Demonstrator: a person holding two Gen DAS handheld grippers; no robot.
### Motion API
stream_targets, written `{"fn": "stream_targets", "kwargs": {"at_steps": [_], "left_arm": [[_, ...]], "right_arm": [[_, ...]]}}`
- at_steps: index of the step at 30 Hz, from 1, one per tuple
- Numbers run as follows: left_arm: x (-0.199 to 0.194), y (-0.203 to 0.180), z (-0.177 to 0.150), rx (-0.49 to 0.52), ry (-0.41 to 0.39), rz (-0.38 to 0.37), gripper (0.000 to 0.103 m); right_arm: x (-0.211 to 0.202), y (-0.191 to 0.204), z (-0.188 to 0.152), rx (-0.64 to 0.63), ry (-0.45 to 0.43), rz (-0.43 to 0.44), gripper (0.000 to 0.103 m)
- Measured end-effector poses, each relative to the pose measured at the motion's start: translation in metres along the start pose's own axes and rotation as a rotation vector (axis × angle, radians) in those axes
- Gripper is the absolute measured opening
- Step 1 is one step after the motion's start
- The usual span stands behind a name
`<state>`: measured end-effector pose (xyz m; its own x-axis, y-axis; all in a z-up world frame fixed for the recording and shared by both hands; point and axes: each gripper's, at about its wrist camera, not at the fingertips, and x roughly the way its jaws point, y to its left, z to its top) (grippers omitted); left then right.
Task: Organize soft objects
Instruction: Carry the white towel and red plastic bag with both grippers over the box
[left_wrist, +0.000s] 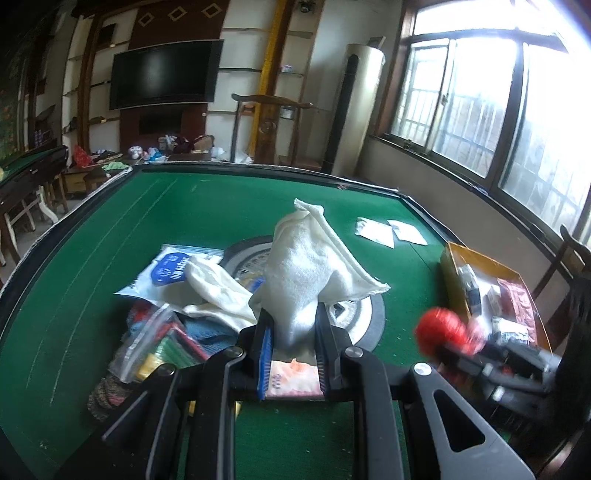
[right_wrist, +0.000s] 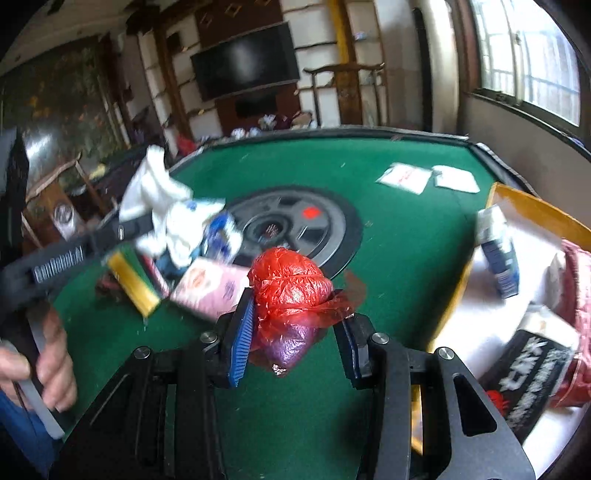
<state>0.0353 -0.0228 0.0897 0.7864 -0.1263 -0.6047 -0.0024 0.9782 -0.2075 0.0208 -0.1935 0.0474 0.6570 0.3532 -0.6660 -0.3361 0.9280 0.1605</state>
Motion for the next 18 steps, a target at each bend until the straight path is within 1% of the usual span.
{"fn": "stream_targets", "kwargs": {"at_steps": [3, 6, 9, 10, 12, 14, 15, 17, 18], "left_arm": [[0.002, -0.012, -0.004, 0.030, 0.010, -0.023, 0.020], [0.003, -0.026, -0.007, 0.042, 0.027, -0.070, 0.020], [0.007, -0.047, -0.010, 0.064, 0.056, -0.121, 0.020], [0.009, -0.060, -0.012, 0.084, 0.069, -0.139, 0.020], [0.011, -0.077, -0.013, 0.110, 0.084, -0.160, 0.020], [0.013, -0.101, -0.012, 0.125, 0.104, -0.206, 0.020], [0.015, -0.111, -0.012, 0.134, 0.113, -0.228, 0.020], [0.018, -0.141, -0.011, 0.173, 0.135, -0.278, 0.020], [0.021, -0.152, -0.010, 0.190, 0.145, -0.294, 0.020]], "right_arm": [[-0.013, -0.017, 0.008, 0.049, -0.048, -0.011, 0.040], [-0.028, -0.042, 0.014, 0.122, -0.092, -0.028, 0.040], [-0.043, -0.074, 0.019, 0.206, -0.129, -0.079, 0.040], [-0.047, -0.087, 0.020, 0.237, -0.134, -0.100, 0.040], [-0.050, -0.112, 0.019, 0.303, -0.113, -0.144, 0.040], [-0.055, -0.137, 0.016, 0.391, -0.107, -0.146, 0.040], [-0.057, -0.145, 0.015, 0.412, -0.103, -0.163, 0.040], [-0.064, -0.161, 0.014, 0.445, -0.106, -0.240, 0.040], [-0.066, -0.166, 0.013, 0.455, -0.106, -0.255, 0.040]]}}
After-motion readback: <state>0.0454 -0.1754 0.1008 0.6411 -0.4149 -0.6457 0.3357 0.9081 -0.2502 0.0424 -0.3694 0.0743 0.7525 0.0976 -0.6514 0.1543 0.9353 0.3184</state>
